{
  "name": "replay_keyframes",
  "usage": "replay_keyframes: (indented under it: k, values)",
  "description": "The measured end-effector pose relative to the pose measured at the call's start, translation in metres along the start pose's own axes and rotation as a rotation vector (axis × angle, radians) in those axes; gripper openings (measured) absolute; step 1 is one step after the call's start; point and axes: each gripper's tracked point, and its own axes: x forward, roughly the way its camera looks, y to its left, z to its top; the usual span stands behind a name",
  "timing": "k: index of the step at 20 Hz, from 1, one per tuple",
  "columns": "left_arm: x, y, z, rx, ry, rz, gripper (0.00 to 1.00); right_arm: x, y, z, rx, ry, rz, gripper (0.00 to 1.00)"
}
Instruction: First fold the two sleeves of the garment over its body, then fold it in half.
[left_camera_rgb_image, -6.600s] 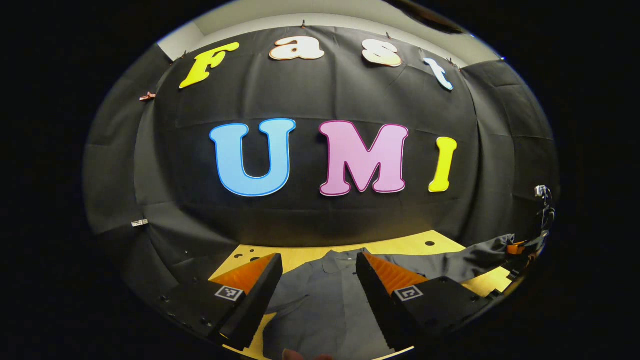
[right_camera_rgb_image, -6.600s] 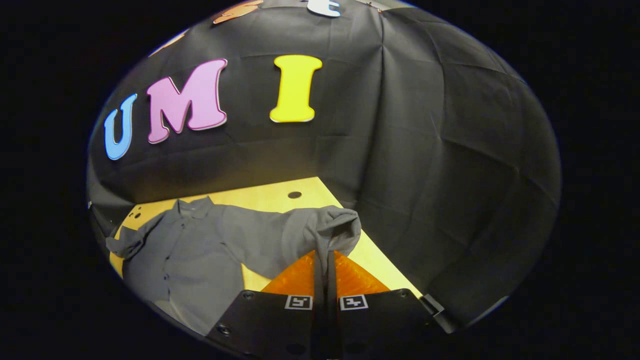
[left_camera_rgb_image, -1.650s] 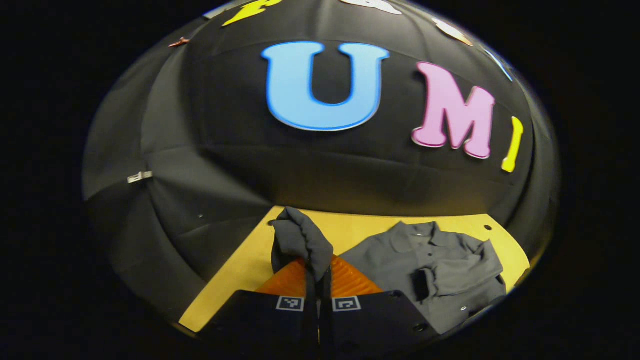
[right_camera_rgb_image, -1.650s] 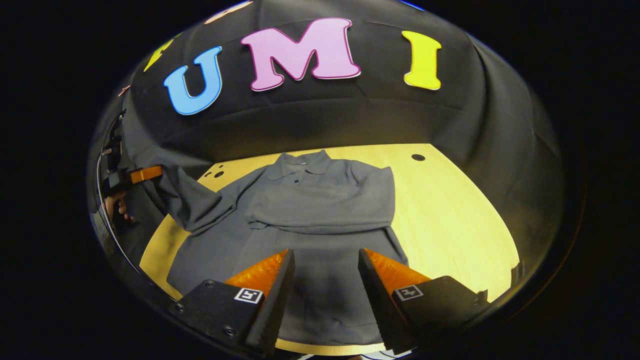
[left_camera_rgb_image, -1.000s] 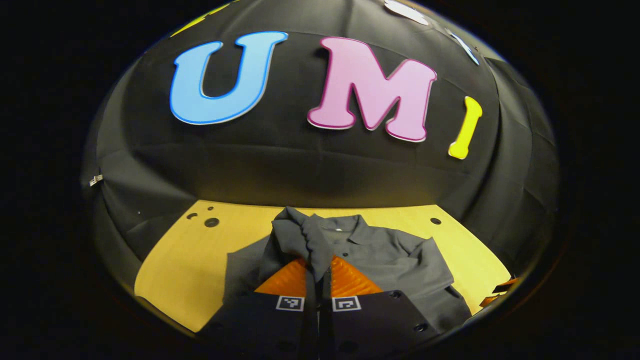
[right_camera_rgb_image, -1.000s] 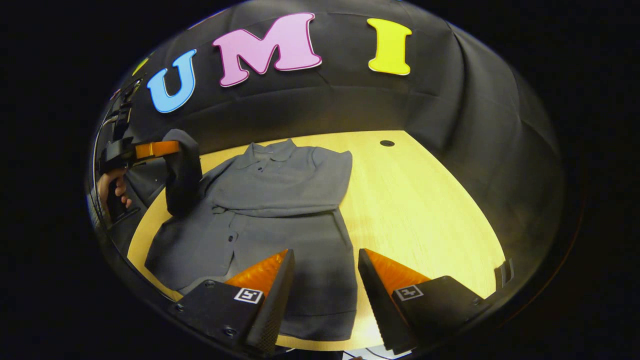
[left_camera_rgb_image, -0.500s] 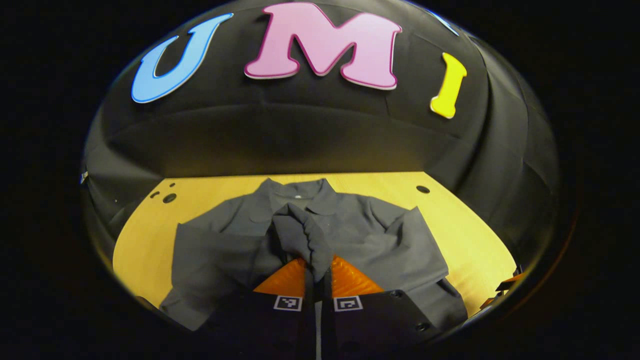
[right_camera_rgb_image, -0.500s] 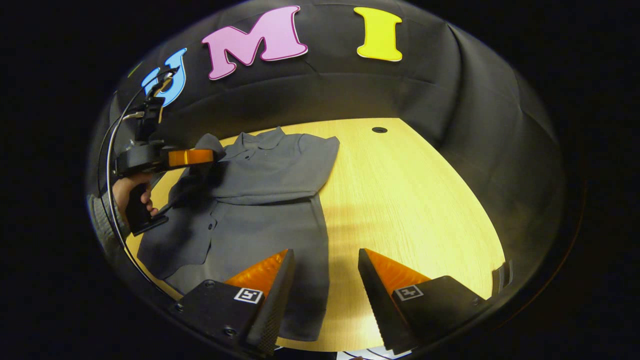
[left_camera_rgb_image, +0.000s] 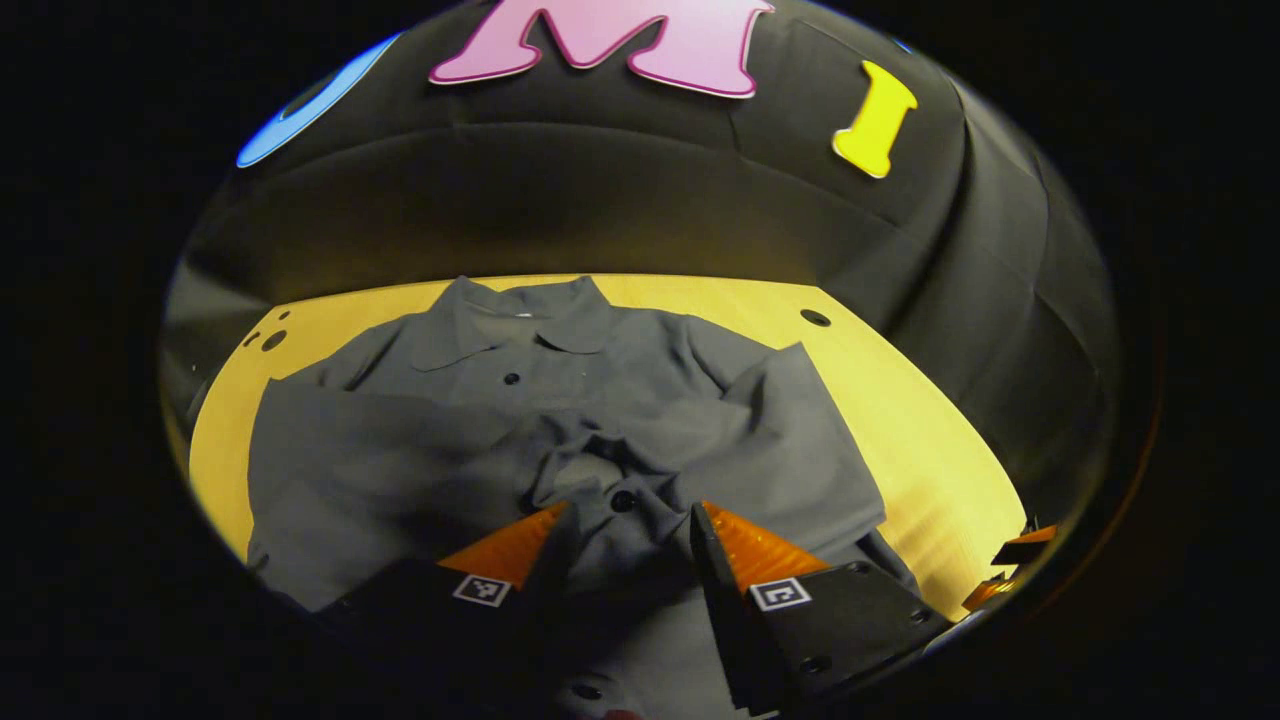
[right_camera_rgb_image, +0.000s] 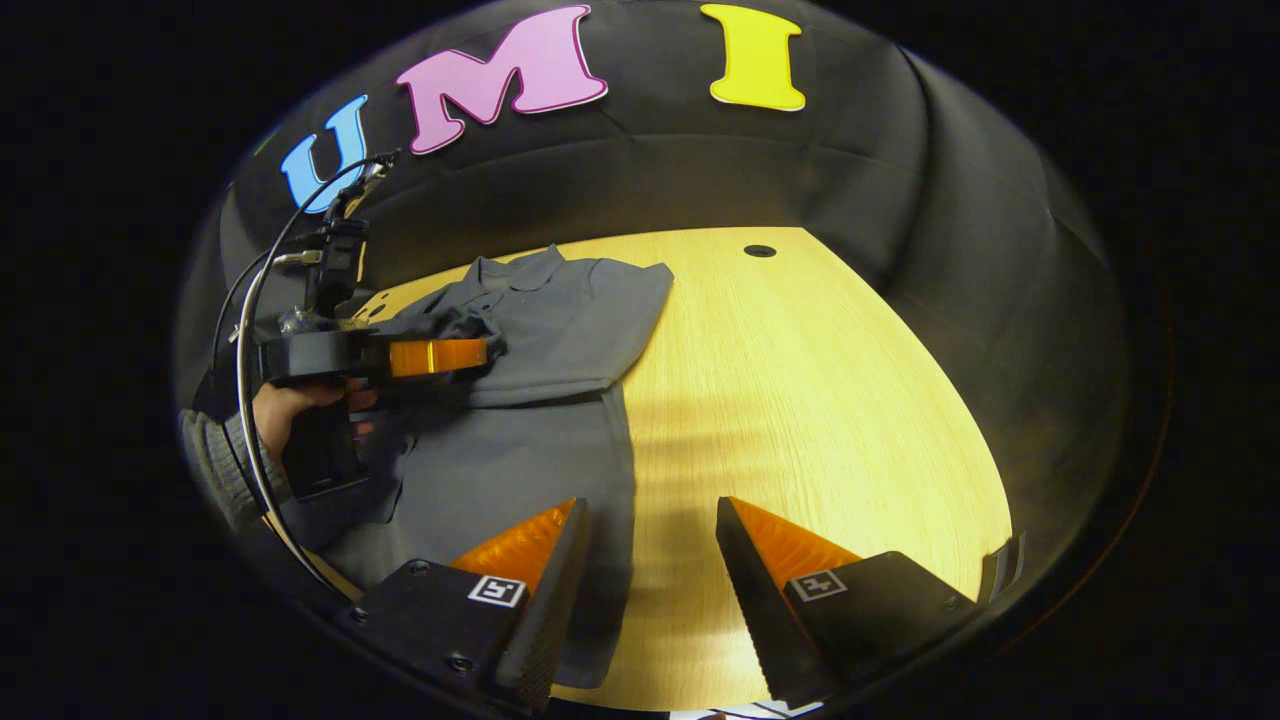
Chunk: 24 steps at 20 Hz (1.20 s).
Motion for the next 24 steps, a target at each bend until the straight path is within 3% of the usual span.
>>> replay_keyframes:
  k: [3, 4, 12, 18, 23, 24]
  values:
    - [-0.012, -0.011, -0.002, 0.076, -0.015, -0.01, 0.98, -0.003, 0.001, -0.001, -0.01, 0.0, -0.003, 0.8]
    - [-0.016, -0.011, -0.002, 0.091, -0.016, -0.003, 1.0, -0.006, 0.003, -0.002, -0.011, -0.001, -0.004, 0.8]
    - [-0.103, 0.021, -0.015, 0.044, -0.032, -0.008, 0.99, -0.032, 0.015, -0.01, -0.033, -0.002, -0.007, 0.81]
    - [-0.183, 0.107, -0.054, 0.016, -0.026, 0.031, 0.98, -0.052, 0.032, -0.034, -0.055, 0.027, -0.014, 0.82]
    - [-0.237, 0.172, -0.108, -0.019, 0.042, 0.115, 0.96, -0.06, 0.041, -0.055, -0.061, 0.052, -0.041, 0.87]
    - [-0.246, 0.181, -0.119, -0.028, 0.056, 0.13, 0.96, -0.062, 0.043, -0.058, -0.054, 0.055, -0.045, 0.8]
